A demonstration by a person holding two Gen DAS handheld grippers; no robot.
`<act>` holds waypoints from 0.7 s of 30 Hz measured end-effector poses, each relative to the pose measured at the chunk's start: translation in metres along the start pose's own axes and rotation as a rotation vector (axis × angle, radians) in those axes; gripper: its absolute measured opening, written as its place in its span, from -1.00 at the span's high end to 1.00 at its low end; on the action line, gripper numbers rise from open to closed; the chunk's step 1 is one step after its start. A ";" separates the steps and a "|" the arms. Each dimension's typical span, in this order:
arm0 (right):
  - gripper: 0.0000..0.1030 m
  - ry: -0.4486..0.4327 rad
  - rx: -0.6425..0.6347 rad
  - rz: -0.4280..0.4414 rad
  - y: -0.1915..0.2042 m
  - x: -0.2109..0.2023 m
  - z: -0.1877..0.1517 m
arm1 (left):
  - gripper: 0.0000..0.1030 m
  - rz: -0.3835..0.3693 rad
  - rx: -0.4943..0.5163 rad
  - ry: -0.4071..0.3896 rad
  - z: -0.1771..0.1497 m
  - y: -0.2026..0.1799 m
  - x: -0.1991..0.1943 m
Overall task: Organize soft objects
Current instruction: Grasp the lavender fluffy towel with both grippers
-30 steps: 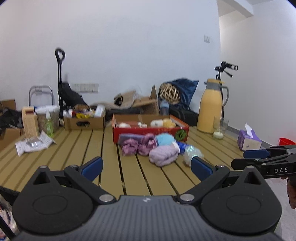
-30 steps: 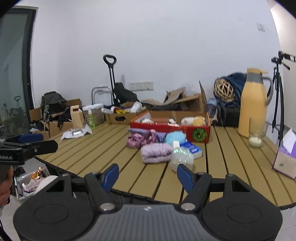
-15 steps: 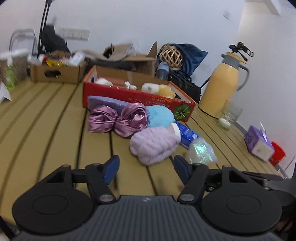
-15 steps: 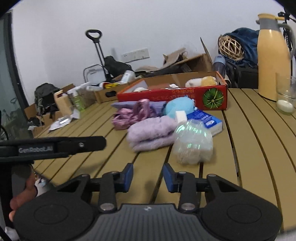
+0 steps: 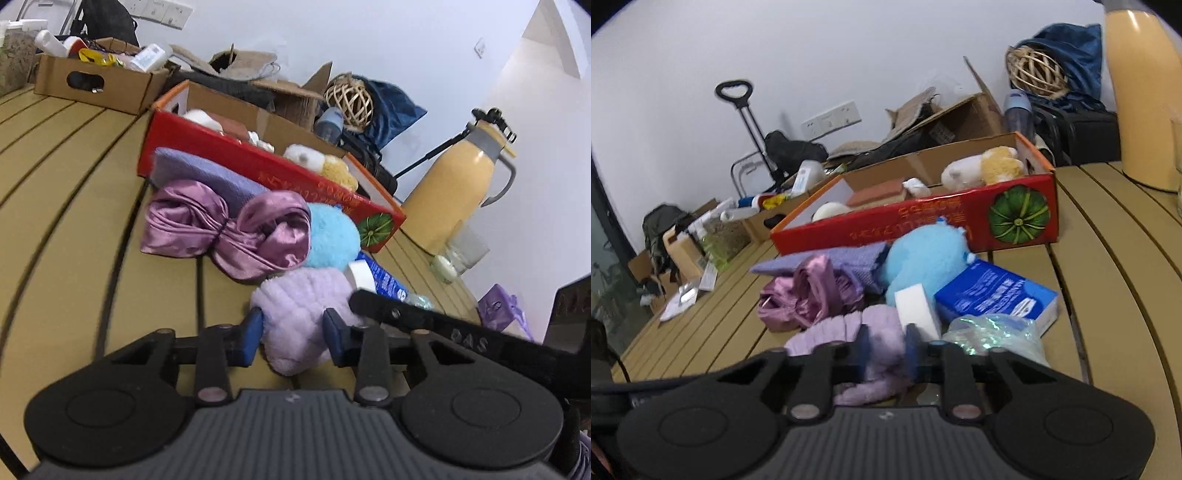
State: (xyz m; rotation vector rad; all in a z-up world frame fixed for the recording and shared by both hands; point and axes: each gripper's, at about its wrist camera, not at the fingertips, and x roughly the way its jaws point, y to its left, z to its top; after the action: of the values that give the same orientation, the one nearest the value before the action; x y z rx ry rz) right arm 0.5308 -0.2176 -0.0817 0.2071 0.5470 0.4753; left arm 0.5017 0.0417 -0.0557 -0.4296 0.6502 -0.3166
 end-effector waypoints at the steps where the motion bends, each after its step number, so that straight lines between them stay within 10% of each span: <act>1: 0.73 0.007 -0.028 0.016 0.008 -0.006 -0.002 | 0.29 0.005 -0.007 -0.012 0.001 0.003 -0.006; 5: 0.70 0.012 -0.096 0.049 0.036 -0.027 -0.016 | -0.02 -0.014 -0.037 -0.029 0.000 0.020 -0.019; 12: 0.57 0.017 0.023 -0.004 0.018 -0.019 -0.016 | -0.02 -0.043 -0.039 -0.025 -0.001 0.017 -0.015; 21: 0.31 0.054 0.083 0.032 0.020 -0.007 -0.023 | 0.44 -0.026 -0.069 0.007 -0.010 0.023 -0.022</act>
State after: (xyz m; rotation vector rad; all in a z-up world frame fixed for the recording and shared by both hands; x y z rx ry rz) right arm 0.5058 -0.2021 -0.0912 0.2829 0.6173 0.4910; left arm 0.4819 0.0678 -0.0621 -0.5031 0.6640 -0.3212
